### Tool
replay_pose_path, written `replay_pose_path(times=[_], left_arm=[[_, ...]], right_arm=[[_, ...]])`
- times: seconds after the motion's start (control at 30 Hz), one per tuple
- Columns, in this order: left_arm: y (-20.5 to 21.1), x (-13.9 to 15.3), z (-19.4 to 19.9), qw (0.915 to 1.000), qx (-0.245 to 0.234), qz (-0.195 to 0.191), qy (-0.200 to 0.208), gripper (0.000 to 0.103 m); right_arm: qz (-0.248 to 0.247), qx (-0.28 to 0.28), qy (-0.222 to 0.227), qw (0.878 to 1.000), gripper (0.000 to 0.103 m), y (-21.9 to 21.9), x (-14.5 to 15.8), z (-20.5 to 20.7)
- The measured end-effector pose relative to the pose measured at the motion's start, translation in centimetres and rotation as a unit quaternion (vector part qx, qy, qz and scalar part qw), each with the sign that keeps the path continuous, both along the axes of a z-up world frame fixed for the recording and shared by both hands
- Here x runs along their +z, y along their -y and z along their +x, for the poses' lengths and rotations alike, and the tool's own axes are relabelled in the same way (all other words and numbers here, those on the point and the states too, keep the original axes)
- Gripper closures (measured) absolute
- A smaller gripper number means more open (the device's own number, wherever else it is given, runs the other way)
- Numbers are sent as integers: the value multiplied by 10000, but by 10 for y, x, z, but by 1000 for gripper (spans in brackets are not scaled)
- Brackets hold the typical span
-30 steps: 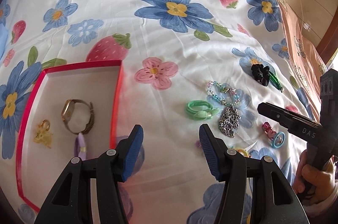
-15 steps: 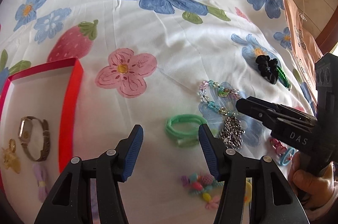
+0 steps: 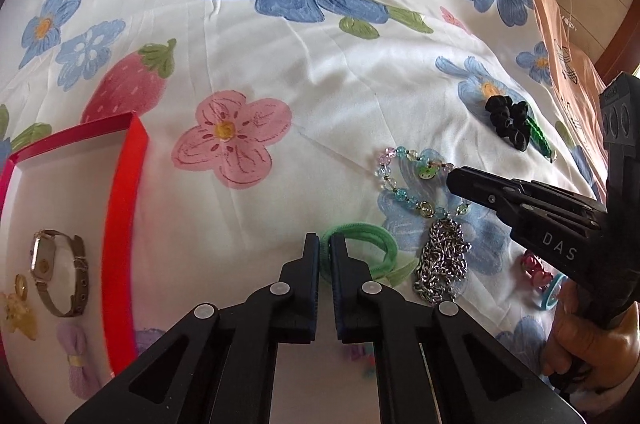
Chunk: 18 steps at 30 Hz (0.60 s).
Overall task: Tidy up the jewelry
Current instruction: 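Carry green hair tie and beaded bracelet into the box and release both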
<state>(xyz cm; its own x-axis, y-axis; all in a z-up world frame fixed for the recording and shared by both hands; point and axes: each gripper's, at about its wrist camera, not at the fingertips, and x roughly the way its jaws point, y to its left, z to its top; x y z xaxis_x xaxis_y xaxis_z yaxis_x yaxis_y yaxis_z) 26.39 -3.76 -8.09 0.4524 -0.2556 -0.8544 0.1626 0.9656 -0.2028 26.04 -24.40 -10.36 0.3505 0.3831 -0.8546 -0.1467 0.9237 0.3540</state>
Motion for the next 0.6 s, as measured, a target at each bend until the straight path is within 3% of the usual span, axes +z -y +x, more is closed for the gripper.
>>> replay_pose_path(times=[0.6], left_arm=[[-72,69,-80,9967,561,-235,536,99]], right_arm=[[527,233,484,9972,96,-35,67,-19]])
